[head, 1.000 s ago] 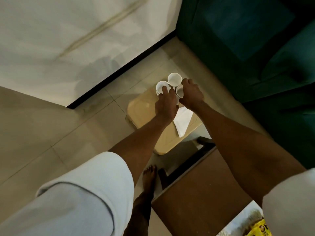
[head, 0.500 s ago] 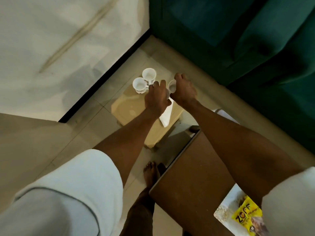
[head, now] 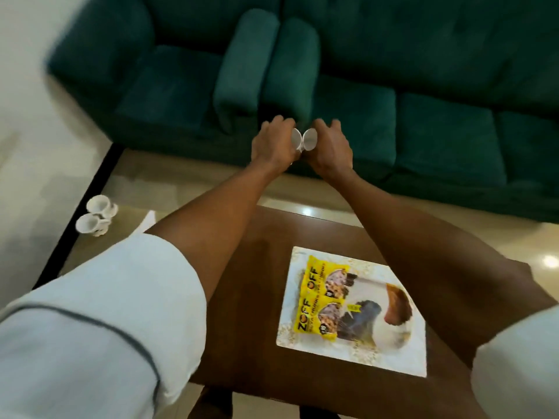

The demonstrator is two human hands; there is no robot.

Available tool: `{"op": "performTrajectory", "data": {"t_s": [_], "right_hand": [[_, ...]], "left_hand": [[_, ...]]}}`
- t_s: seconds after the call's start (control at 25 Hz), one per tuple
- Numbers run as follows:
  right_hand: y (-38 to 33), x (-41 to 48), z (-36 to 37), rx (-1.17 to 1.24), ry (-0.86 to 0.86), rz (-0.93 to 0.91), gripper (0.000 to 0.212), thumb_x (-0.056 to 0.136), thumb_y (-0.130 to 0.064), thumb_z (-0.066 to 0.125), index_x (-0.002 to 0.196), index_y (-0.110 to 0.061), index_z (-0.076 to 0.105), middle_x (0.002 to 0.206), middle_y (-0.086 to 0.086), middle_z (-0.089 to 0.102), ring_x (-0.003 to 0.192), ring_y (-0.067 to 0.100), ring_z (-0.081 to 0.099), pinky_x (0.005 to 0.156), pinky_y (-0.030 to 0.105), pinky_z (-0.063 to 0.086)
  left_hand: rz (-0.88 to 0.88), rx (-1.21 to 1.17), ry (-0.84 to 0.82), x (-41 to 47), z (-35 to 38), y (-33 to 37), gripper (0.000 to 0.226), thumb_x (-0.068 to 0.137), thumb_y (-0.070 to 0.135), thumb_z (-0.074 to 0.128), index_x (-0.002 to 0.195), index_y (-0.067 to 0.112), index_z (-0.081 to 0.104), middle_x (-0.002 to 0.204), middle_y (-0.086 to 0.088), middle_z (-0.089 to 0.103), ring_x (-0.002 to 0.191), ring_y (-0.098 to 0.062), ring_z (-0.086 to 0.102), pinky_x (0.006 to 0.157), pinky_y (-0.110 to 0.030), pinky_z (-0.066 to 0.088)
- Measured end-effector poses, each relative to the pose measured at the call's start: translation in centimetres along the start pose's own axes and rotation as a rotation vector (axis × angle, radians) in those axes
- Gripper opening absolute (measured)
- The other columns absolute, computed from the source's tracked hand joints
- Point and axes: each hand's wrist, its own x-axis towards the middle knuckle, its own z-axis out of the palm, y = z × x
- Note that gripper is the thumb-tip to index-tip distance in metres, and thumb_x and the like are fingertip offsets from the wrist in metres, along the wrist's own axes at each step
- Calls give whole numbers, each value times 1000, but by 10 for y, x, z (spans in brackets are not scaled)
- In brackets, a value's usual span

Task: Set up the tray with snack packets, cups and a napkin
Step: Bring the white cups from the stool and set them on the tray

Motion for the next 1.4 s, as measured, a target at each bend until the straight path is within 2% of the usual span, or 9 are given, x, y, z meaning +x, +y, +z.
{"op": "performTrajectory", "data": {"t_s": [0.12, 0.2, 0.4, 0.52, 0.64, 0.8, 1.08, 1.24, 1.4], "right_hand": [[101, -21, -73, 17, 101, 128, 68, 74, -46, 87, 125, -18, 51, 127, 13, 50, 105, 34, 63, 80, 50, 59], [170, -57, -98, -3, 92, 215, 68, 74, -46, 87, 125, -20, 51, 127, 13, 50, 106, 33, 63, 79, 48, 59], [330, -173, -86, -19, -57, 406, 69, 78, -44, 85, 134, -21, 51, 131, 14, 51, 110, 39, 64, 84, 48, 58], [362, -213, -53, 39, -175, 452, 69, 77, -42, 85, 132, -18, 51, 129, 16, 49, 107, 43, 64, 79, 46, 55], [374, -244, -9, 78, -289, 471, 67, 79, -36, 84, 133, -18, 49, 133, 16, 47, 109, 45, 64, 82, 47, 57], [374, -259, 33, 85, -335, 453, 71, 81, -38, 82, 139, -19, 45, 135, 17, 47, 110, 44, 65, 86, 50, 60], [376, -279, 70, 39, -357, 461, 68, 83, -43, 79, 137, -18, 48, 133, 18, 51, 109, 41, 66, 74, 40, 57], [372, -277, 75, 7, -368, 424, 67, 83, -39, 80, 137, -20, 47, 132, 16, 51, 111, 40, 64, 79, 42, 58], [379, -281, 80, -55, -360, 422, 75, 80, -48, 82, 140, -22, 45, 133, 16, 51, 116, 40, 62, 84, 43, 58]], "left_hand": [[103, -36, -5, -4, 24, 126, 61, 74, 40, 87, 127, 21, 63, 126, -2, 63, 116, -27, 61, 82, -43, 56], [146, -80, -53, -28, 57, 193, 61, 76, 38, 86, 130, 20, 63, 127, -3, 63, 117, -27, 61, 85, -41, 55], [249, -64, -349, -122, 170, 297, 55, 75, 34, 87, 123, 17, 67, 124, -6, 67, 113, -28, 64, 92, -40, 55], [237, -19, -482, -156, 218, 294, 56, 75, 35, 86, 124, 16, 67, 125, -8, 67, 112, -31, 65, 90, -39, 55], [226, 91, -575, -190, 259, 263, 57, 75, 38, 84, 125, 19, 65, 128, -5, 66, 115, -32, 66, 88, -38, 54], [241, 169, -585, -200, 293, 232, 58, 75, 40, 82, 125, 20, 61, 128, -4, 62, 117, -32, 64, 88, -41, 54], [223, 170, -634, -218, 320, 217, 56, 75, 43, 80, 121, 21, 59, 124, -3, 62, 111, -31, 65, 84, -41, 54], [223, 161, -592, -225, 327, 205, 57, 77, 40, 79, 125, 20, 58, 126, -2, 62, 114, -30, 64, 87, -41, 55], [202, 150, -583, -228, 333, 209, 69, 78, 46, 81, 136, 20, 54, 134, -3, 60, 121, -30, 60, 93, -42, 52]]}}
